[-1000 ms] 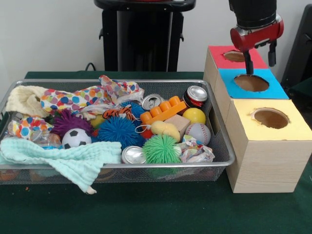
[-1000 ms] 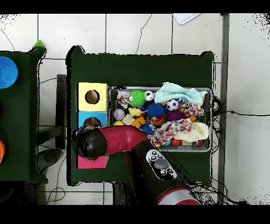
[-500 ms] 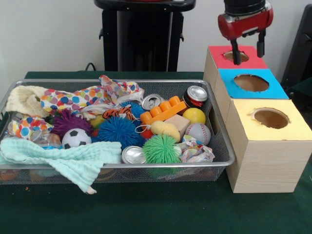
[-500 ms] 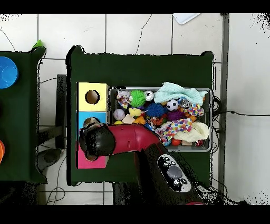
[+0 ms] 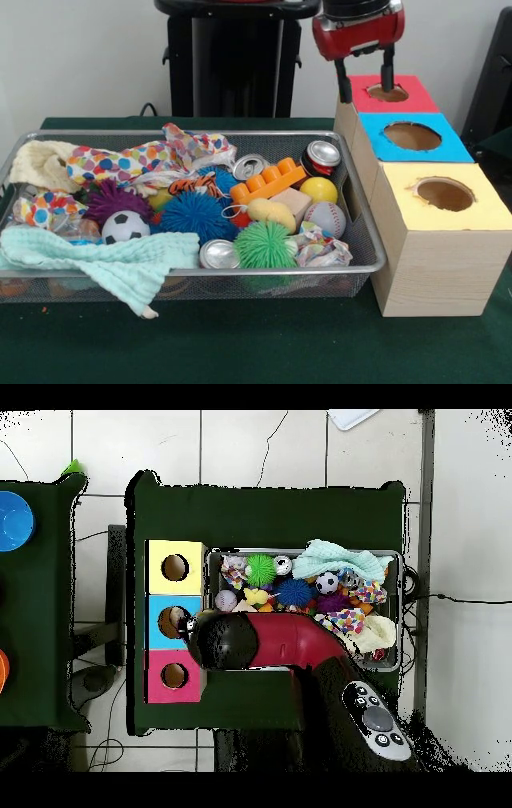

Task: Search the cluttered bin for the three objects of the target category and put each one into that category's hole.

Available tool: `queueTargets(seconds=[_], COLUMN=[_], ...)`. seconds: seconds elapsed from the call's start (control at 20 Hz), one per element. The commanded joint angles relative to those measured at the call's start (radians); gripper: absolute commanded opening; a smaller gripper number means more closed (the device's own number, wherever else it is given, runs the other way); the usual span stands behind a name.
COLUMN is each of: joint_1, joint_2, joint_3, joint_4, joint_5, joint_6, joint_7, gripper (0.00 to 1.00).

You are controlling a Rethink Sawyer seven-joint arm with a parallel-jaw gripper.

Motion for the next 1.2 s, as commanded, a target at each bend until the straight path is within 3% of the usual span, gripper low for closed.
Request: queueTargets(seconds=[0.05,0.9,1.2], joint_1=[-0.05,-0.161,-0.197], joint_2=[0.003,0.067,0.129], joint_3=[0.025,0.07,0.121], joint_4=[-0.119,-0.374,-0.509], joint_5=[-0.095,-0.276,-0.339], joint_6=[0.119,0.284,0.341], joint_7=[-0.111,-0.281,-0.372], gripper=[1.0,1.0,1.0])
